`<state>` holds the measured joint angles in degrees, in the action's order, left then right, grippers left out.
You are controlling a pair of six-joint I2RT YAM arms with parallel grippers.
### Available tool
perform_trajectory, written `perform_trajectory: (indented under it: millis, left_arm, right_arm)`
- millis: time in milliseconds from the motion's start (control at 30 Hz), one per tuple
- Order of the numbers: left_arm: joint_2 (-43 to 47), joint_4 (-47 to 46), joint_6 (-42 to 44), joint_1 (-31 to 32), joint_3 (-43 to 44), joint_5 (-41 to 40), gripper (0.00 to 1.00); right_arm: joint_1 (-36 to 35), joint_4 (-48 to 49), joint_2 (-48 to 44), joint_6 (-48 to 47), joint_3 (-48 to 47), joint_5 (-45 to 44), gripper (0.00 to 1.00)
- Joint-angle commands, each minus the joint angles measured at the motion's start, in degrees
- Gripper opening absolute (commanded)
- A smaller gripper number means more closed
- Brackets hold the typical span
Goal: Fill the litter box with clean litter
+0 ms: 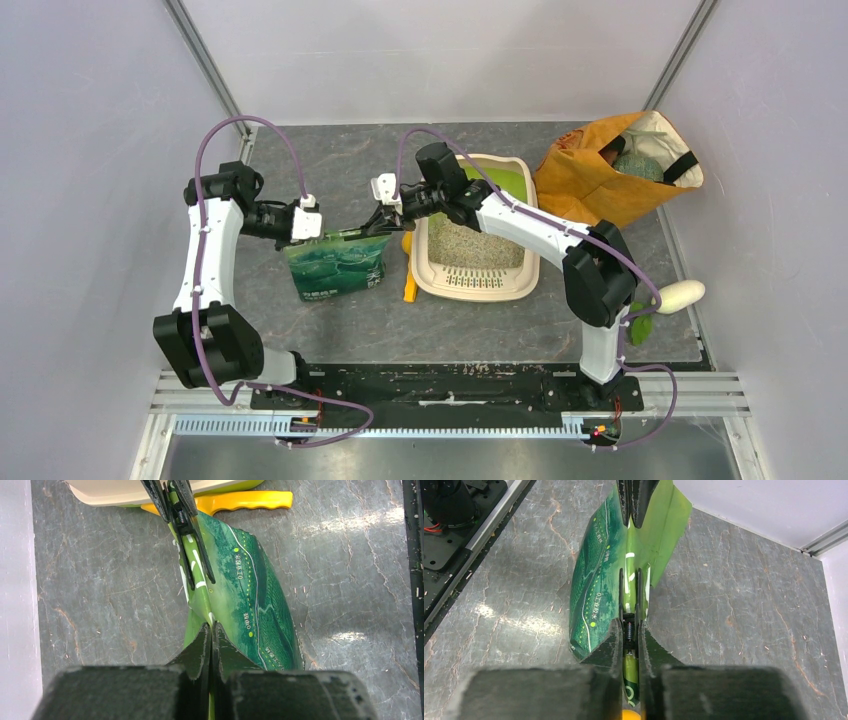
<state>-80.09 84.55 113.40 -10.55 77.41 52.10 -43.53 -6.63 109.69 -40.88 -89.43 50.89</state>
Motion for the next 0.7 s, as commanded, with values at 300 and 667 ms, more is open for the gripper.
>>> perform_trajectory:
  millis: [300, 667]
  left_arm:
    - [0.27, 2.2, 2.82, -0.18, 0.38, 3.54, 0.02]
    - [2.36, -14.64, -17.82, -0.18, -1.69, 3.45, 0.02]
  right_arm:
    - [0.64, -1.88, -0.45, 3.83, 1.28, -2.11, 0.6]
    - [2.75, -1.19, -6.86, 18.65, -4.32, -6.29, 0.97]
